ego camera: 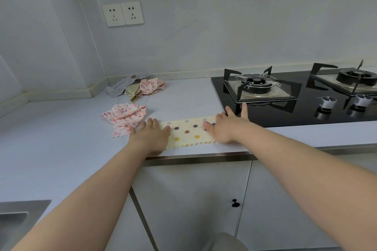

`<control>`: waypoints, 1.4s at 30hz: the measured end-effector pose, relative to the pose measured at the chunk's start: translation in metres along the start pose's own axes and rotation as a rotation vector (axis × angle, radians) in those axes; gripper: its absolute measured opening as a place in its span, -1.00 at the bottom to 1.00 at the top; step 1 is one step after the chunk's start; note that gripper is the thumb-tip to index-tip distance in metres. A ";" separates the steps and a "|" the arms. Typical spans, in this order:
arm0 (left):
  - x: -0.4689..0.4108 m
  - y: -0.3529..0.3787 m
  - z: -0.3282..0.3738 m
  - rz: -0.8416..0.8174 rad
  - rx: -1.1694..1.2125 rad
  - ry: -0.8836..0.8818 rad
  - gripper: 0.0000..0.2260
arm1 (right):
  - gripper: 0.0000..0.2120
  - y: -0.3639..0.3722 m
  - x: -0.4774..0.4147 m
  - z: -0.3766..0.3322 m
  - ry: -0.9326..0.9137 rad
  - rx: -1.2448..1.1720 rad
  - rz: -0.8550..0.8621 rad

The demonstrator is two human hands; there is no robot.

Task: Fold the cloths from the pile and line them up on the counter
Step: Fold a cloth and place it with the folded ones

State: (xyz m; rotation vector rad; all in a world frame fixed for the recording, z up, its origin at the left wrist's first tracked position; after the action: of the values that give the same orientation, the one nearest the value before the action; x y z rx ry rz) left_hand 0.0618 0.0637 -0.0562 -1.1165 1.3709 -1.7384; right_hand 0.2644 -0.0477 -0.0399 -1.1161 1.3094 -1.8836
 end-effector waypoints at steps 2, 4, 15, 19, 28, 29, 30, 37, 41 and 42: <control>0.005 -0.007 0.003 0.054 -0.076 0.003 -0.54 | -0.28 -0.004 0.000 0.001 -0.017 0.011 -0.015; 0.008 -0.018 0.001 0.170 -0.124 -0.003 -0.64 | -0.43 -0.009 -0.001 0.001 -0.063 0.024 0.004; 0.004 -0.035 -0.019 0.450 0.357 0.013 -0.89 | -0.73 -0.029 -0.014 -0.007 -0.211 -0.332 0.244; 0.010 -0.042 -0.015 0.482 0.630 0.085 -0.93 | -0.63 -0.035 -0.018 -0.008 -0.196 -0.374 0.182; 0.023 -0.056 -0.010 0.553 0.872 0.086 -0.78 | -0.88 -0.055 -0.006 -0.001 -0.316 -0.414 0.188; 0.024 -0.058 -0.008 0.546 0.882 0.083 -0.75 | -0.88 -0.058 -0.001 0.000 -0.341 -0.411 0.194; 0.026 -0.060 -0.007 0.540 0.891 0.085 -0.72 | -0.87 -0.062 0.003 0.001 -0.367 -0.408 0.205; 0.041 -0.083 -0.001 0.547 0.828 0.117 -0.68 | -0.72 -0.088 0.047 0.008 -0.488 -0.358 0.117; 0.052 -0.093 0.008 0.529 0.794 0.159 -0.62 | -0.56 -0.103 0.070 0.013 -0.486 -0.461 0.080; 0.054 -0.095 0.010 0.530 0.782 0.171 -0.61 | -0.53 -0.106 0.074 0.014 -0.476 -0.491 0.084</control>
State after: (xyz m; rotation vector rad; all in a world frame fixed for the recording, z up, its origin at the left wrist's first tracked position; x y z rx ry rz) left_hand 0.0489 0.0350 0.0492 -0.1581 0.8193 -1.7268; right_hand 0.2407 -0.0781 0.0847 -1.6025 1.5303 -1.1508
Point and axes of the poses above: each hand's wrist, its own x-axis away from the middle knuckle, its own y-axis out of the palm, z = x × y, the point moved 6 cm from there along -x, towards the middle knuckle, and after that the axes turned 5 degrees about -z, right-handed, at the moved point
